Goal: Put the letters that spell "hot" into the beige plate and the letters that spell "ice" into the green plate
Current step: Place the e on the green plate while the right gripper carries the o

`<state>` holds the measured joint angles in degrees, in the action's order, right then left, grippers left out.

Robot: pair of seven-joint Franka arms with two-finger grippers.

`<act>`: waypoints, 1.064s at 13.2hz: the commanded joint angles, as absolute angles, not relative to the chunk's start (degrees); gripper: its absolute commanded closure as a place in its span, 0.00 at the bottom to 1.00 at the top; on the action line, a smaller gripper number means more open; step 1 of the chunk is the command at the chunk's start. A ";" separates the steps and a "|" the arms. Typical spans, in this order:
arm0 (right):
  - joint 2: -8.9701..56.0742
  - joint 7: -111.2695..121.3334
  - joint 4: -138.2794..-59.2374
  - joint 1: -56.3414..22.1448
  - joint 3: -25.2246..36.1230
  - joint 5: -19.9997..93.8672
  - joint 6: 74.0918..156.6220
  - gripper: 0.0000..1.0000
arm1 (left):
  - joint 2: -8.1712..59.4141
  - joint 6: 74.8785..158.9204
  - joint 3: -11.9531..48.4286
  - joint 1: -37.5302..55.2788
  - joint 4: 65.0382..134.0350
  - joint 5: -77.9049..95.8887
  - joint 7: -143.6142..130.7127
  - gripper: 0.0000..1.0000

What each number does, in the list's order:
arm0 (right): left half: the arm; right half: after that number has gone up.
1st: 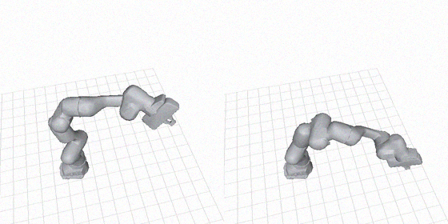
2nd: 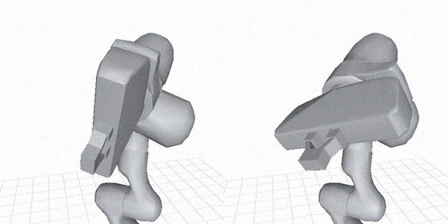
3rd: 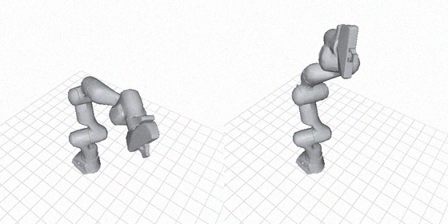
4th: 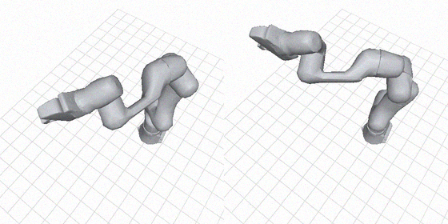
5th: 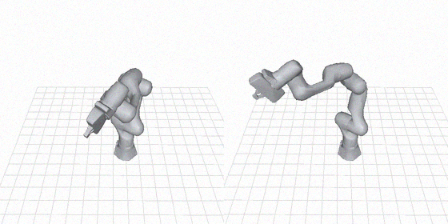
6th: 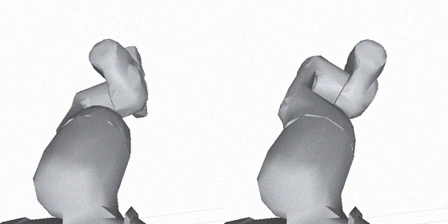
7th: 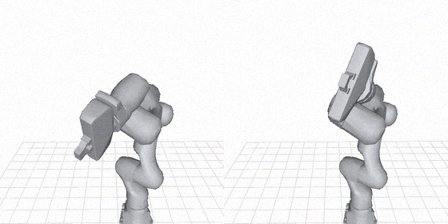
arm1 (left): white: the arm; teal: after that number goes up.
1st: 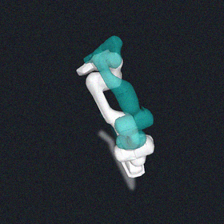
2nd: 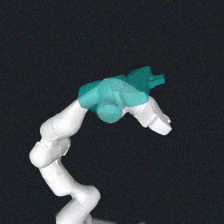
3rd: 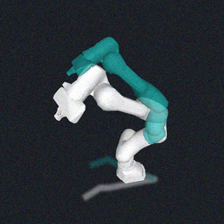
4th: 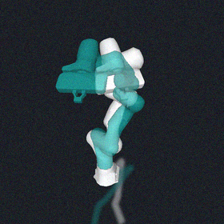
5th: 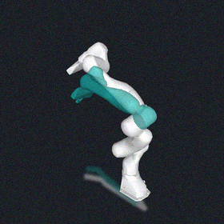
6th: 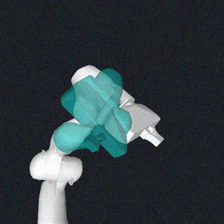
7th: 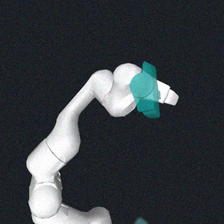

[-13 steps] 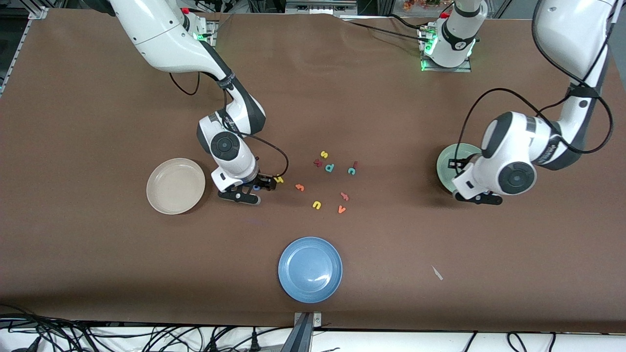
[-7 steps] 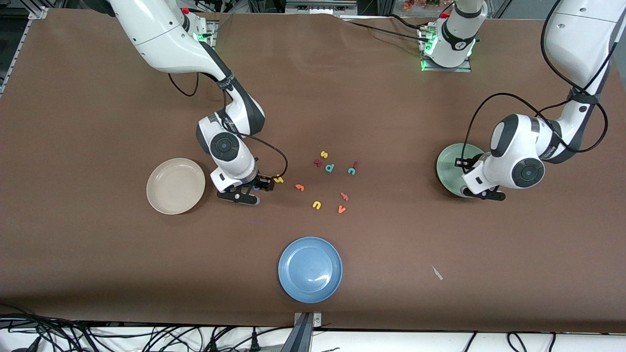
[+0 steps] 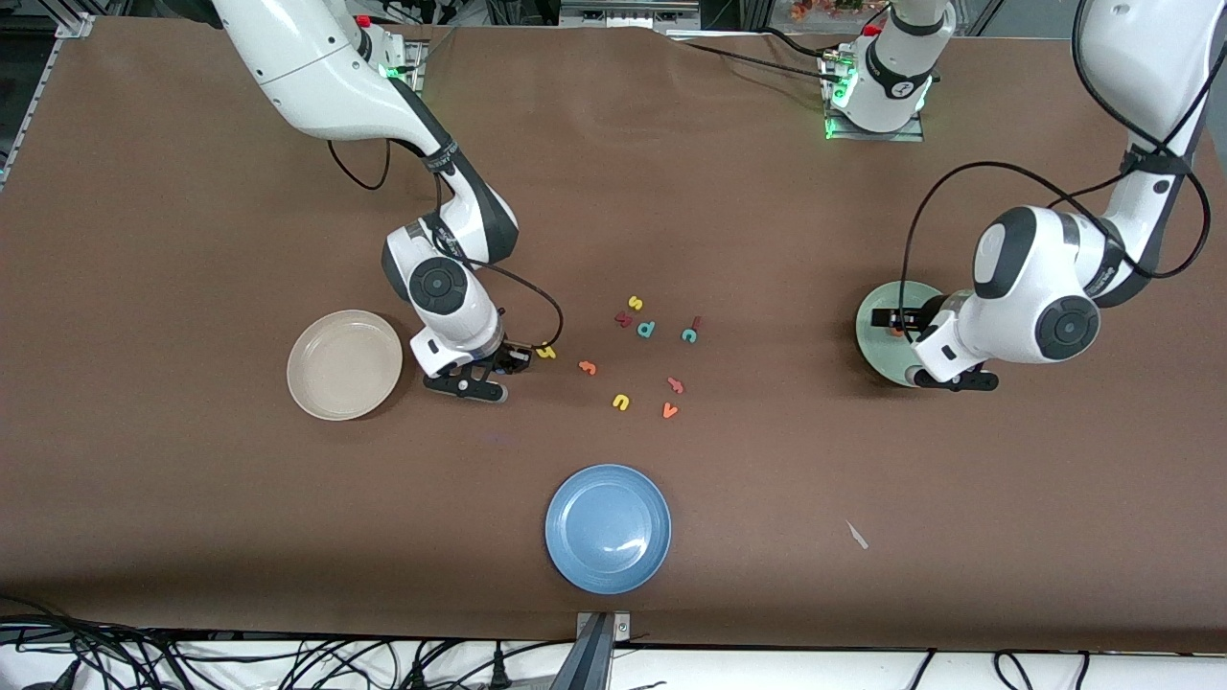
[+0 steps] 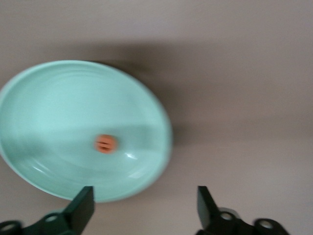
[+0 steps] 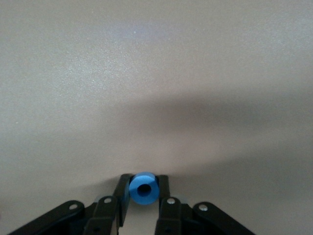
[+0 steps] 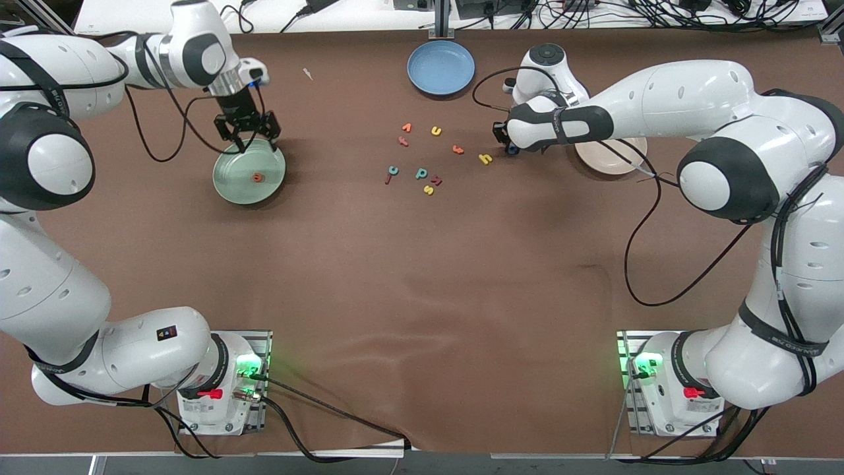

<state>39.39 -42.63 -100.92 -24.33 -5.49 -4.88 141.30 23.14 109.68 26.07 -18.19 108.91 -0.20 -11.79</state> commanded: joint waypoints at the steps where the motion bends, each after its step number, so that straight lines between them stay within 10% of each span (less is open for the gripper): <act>1: 37.55 -38.26 -101.08 -22.25 -5.27 -5.89 137.58 0.85 | 22.14 108.80 33.19 -17.49 107.58 1.94 -30.86 0.00; 7: 26.29 -13.23 -102.04 -9.78 -5.45 -4.92 122.80 0.85 | 28.46 126.18 34.10 -4.77 108.28 0.97 -52.02 0.01; 10: 23.12 0.32 -104.58 -3.27 -5.36 -4.92 121.64 0.83 | 33.91 129.19 33.84 0.51 108.02 -13.74 -56.23 0.18; 14: 22.50 1.05 -107.14 -1.67 -5.36 -4.83 122.43 0.29 | 36.82 132.80 33.75 3.16 107.93 -23.11 -61.43 0.33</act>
<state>24.33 0.62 -104.44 -1.87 -4.44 -4.99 121.57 36.25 131.96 34.35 1.89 108.96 -20.57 -59.81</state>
